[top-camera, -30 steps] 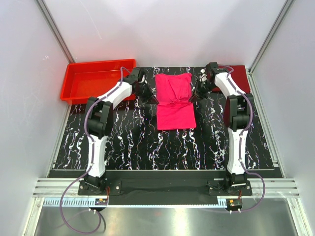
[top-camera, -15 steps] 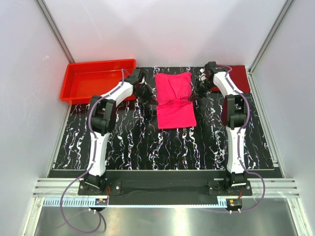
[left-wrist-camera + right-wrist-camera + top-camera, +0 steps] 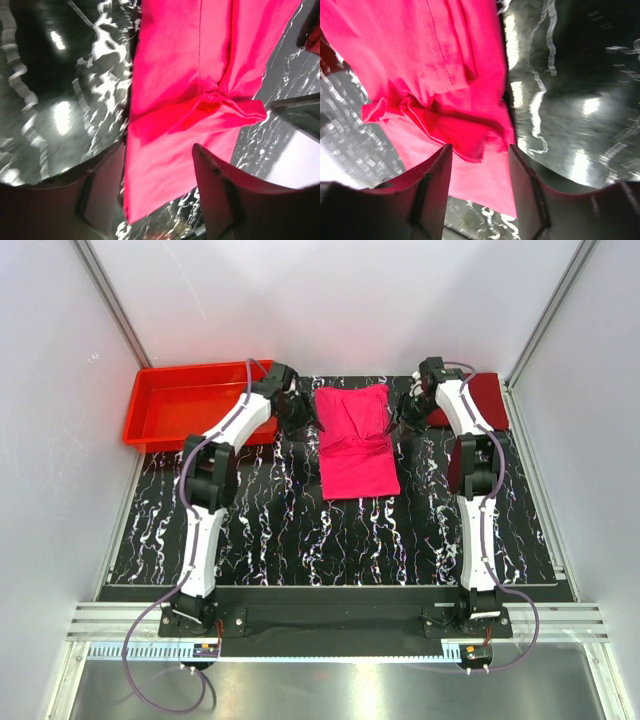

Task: Fold and stack the t-shirts
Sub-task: Fold the tshirt

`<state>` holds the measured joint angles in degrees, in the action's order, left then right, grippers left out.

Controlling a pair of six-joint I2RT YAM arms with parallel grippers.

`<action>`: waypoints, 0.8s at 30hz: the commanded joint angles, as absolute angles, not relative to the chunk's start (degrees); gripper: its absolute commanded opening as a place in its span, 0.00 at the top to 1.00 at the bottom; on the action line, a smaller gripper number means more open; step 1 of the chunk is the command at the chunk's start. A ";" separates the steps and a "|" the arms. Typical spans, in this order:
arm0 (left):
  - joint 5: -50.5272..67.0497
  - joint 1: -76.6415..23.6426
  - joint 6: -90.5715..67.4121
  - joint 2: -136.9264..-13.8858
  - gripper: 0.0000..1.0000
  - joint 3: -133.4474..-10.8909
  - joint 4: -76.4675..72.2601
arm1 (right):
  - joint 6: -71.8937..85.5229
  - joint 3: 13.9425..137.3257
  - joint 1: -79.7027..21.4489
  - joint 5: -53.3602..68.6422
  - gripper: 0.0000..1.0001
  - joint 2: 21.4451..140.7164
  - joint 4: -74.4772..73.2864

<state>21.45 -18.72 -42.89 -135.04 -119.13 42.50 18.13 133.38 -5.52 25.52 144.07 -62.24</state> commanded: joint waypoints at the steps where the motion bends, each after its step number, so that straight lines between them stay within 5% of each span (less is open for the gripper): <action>1: 13.19 -18.63 -35.88 -123.68 0.37 -119.10 45.18 | 13.72 136.59 -5.27 17.06 0.44 137.40 -66.80; 3: 12.83 -19.16 -34.64 -118.58 0.37 -114.19 43.69 | 14.06 130.82 -5.71 17.49 0.44 134.05 -65.40; 7: 17.83 -22.31 -35.41 -113.21 0.56 -102.51 36.23 | 16.78 119.46 -10.79 16.79 0.46 125.09 -57.77; 10: 19.95 -25.65 -38.48 -111.27 0.60 -94.67 29.90 | 18.80 114.97 -14.14 13.28 0.50 123.75 -54.50; 24: 22.59 -31.29 -42.19 -114.08 0.62 -82.10 21.89 | 18.98 116.98 -23.47 0.18 0.44 131.92 -52.30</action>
<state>22.06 -31.68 -41.67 -115.44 -83.70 25.56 19.11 114.96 -23.57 4.34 131.17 -54.22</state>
